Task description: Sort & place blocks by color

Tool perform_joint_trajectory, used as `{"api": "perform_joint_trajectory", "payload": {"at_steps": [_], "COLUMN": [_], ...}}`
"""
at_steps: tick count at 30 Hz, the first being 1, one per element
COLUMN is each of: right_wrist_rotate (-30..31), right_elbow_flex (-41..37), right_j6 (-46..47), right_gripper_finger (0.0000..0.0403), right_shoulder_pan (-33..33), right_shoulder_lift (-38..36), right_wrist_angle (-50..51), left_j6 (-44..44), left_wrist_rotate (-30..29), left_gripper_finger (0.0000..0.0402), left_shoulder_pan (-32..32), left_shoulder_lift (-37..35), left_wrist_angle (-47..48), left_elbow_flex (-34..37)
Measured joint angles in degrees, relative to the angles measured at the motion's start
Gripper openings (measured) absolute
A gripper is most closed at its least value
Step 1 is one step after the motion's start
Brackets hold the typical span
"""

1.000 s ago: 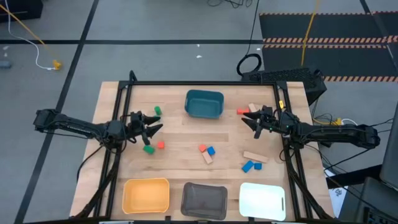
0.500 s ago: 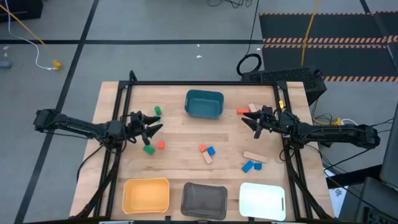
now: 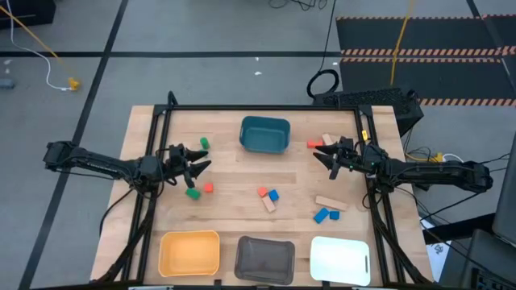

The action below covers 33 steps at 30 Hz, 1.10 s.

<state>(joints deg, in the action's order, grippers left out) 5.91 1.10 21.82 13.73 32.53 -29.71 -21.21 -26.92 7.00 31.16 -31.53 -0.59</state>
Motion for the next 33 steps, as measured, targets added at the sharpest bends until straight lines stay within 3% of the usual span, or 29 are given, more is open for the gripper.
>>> {"api": "perform_joint_trajectory", "payload": {"at_steps": [7,21,26,33], "right_wrist_rotate": [0.00,0.00,0.00,0.00], "right_elbow_flex": [0.00,0.00,0.00,-0.01], "right_j6": [0.00,0.00,-0.01,0.00], "right_gripper_finger": [0.0160,0.0160,0.0160,0.0160], "right_shoulder_pan": [-0.01,0.01,0.00,0.01], "right_shoulder_lift": [-0.01,0.00,-0.02,-0.01], "right_wrist_angle": [0.00,0.00,0.00,0.00], "left_j6": [-1.70,3.67,4.05,-7.94], "left_wrist_rotate": [-0.01,0.95,0.94,-1.50], "left_gripper_finger": [0.0234,0.0234,0.0234,0.0234], "left_shoulder_pan": [-0.02,-0.65,-1.18,-4.12], "left_shoulder_lift": [0.01,0.17,1.53,5.29], "left_wrist_angle": [-0.10,-4.94,5.39,27.51], "left_elbow_flex": [0.01,-1.52,-6.62,-16.54]}}
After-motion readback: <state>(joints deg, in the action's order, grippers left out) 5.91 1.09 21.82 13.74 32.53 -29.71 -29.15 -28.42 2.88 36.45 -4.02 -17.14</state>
